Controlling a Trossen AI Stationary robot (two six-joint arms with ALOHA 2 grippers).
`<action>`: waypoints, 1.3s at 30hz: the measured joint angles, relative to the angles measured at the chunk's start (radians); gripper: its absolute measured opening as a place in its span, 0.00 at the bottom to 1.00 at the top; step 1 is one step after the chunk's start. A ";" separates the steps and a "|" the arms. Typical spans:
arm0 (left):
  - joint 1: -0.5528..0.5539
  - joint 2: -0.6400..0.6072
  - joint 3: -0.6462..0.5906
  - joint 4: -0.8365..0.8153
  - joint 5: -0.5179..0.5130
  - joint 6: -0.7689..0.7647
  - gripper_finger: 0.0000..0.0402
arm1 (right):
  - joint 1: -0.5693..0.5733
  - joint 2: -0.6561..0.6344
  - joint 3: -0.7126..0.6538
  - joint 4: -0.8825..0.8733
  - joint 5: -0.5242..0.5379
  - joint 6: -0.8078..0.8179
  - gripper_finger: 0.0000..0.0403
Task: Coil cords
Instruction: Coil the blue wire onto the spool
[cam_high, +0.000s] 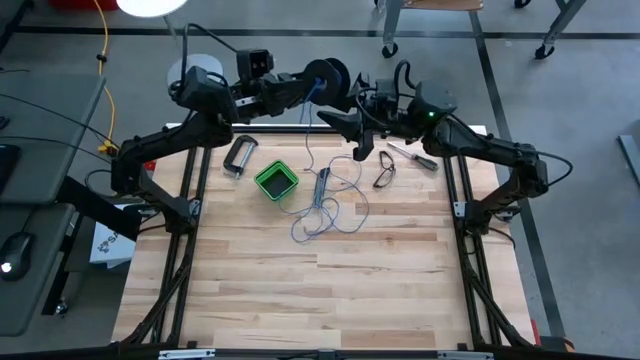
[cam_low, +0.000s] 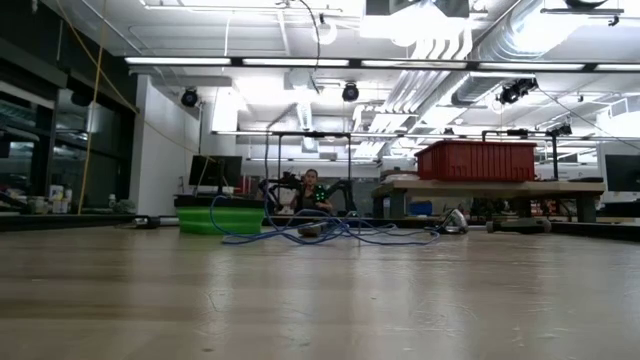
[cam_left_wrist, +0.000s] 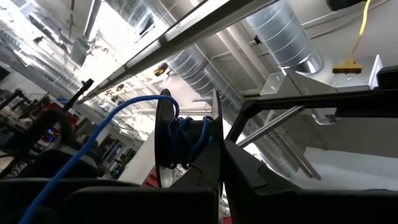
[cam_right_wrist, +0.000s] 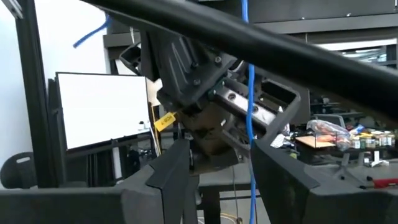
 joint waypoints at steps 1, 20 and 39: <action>0.000 0.000 0.000 0.004 0.000 0.000 0.00 | 0.000 0.000 0.000 -0.001 0.004 0.000 0.41; -0.011 0.000 0.000 0.020 0.008 0.027 0.00 | 0.006 0.000 0.000 -0.027 0.003 0.104 0.41; -0.019 0.000 0.000 0.019 0.017 0.028 0.00 | 0.030 0.000 0.000 -0.083 0.056 0.115 0.41</action>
